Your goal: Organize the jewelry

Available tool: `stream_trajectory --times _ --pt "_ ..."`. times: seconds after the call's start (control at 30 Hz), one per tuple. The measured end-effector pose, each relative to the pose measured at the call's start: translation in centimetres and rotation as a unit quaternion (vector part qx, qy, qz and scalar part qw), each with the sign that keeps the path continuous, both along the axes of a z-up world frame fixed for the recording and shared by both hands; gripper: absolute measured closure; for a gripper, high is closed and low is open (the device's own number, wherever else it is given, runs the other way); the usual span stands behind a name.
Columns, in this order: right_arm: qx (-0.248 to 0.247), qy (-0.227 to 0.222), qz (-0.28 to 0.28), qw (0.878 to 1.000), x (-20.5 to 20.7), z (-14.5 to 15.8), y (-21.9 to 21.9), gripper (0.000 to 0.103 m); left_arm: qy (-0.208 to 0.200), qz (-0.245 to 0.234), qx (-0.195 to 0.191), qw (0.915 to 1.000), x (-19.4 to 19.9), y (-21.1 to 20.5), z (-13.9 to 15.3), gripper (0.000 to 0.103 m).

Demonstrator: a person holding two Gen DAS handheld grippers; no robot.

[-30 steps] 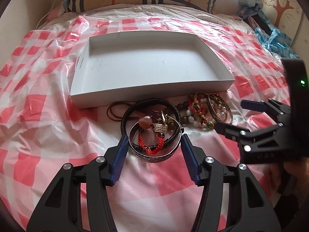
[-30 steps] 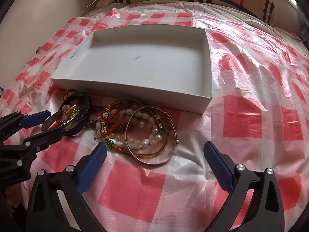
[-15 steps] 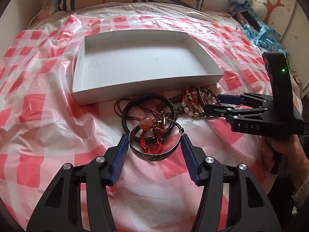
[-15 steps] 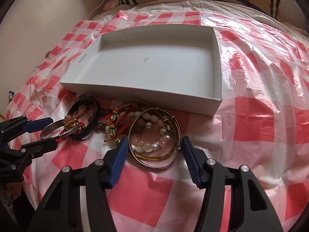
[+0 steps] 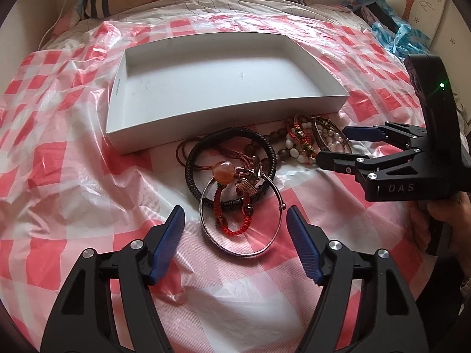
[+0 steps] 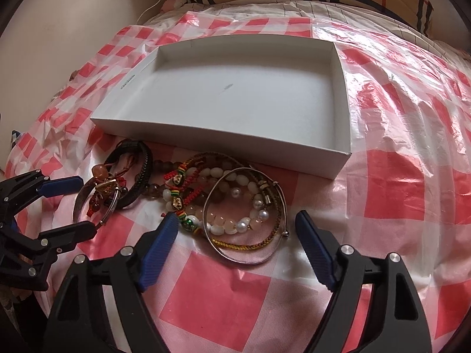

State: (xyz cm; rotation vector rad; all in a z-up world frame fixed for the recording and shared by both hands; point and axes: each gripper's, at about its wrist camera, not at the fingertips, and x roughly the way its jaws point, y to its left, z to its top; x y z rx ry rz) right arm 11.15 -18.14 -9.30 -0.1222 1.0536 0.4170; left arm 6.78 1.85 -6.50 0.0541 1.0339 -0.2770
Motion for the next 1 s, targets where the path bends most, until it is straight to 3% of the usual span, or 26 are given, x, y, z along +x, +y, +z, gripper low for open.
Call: stream_trajectory --times 0.03,0.07,0.13,0.17,0.2,0.3,0.47,0.57,0.7,0.73,0.8,0.9,0.93,1.0 --pt "0.002 0.000 0.002 1.000 0.0 0.1 0.0 0.038 -0.001 0.001 0.001 1.0000 0.1 0.0 0.0 0.039" --pt "0.007 0.000 0.002 1.000 -0.1 0.2 -0.1 0.045 0.000 -0.003 -0.006 1.0000 0.1 -0.1 0.0 0.048" --pt "0.018 -0.005 0.000 1.000 -0.3 0.8 -0.4 0.048 0.000 -0.006 -0.012 0.9999 0.0 -0.1 0.2 0.068" --pt "0.022 -0.010 0.000 1.000 -0.4 1.1 -0.5 0.048 0.003 -0.010 -0.026 0.9996 0.0 0.1 0.3 0.078" --pt "0.024 -0.016 -0.001 1.000 -0.6 1.5 -0.6 0.048 0.005 -0.014 -0.058 0.9982 0.0 0.6 0.6 0.082" --pt "0.030 -0.038 -0.003 0.999 -1.3 2.6 -0.8 0.048 -0.022 -0.026 -0.093 0.9951 -0.5 1.0 2.1 0.083" --pt "0.035 -0.043 -0.011 0.998 -1.6 3.0 -1.3 0.048 -0.006 -0.016 -0.044 0.9989 -0.1 0.7 0.8 0.081" --pt "0.034 -0.040 -0.013 0.999 -1.5 2.9 -1.5 0.048 -0.007 -0.012 -0.023 0.9996 -0.1 0.6 0.5 0.058" --pt "0.032 -0.036 -0.012 0.999 -1.6 2.8 -1.5 0.048 -0.001 -0.010 -0.009 0.9999 0.2 0.4 -0.1 0.056" --pt "0.032 -0.035 -0.012 0.999 -1.6 2.7 -1.5 0.048 0.003 -0.011 -0.005 0.9999 0.2 0.3 -0.4 0.057" --pt "0.031 -0.033 -0.013 0.999 -1.5 2.7 -1.5 0.048 0.006 -0.013 0.005 0.9999 0.3 0.1 -0.7 0.081" --pt "0.030 -0.032 -0.016 0.999 -1.5 2.6 -1.7 0.048 0.006 -0.011 -0.022 0.9997 0.2 0.5 -0.2 0.093" --pt "0.030 -0.032 -0.017 0.999 -1.4 2.6 -1.7 0.048 0.007 -0.013 -0.047 0.9988 0.1 0.8 0.1 0.094" --pt "0.032 -0.032 -0.019 0.999 -1.4 2.7 -1.9 0.048 0.004 -0.026 -0.137 0.9901 -0.1 1.9 1.5 0.096"
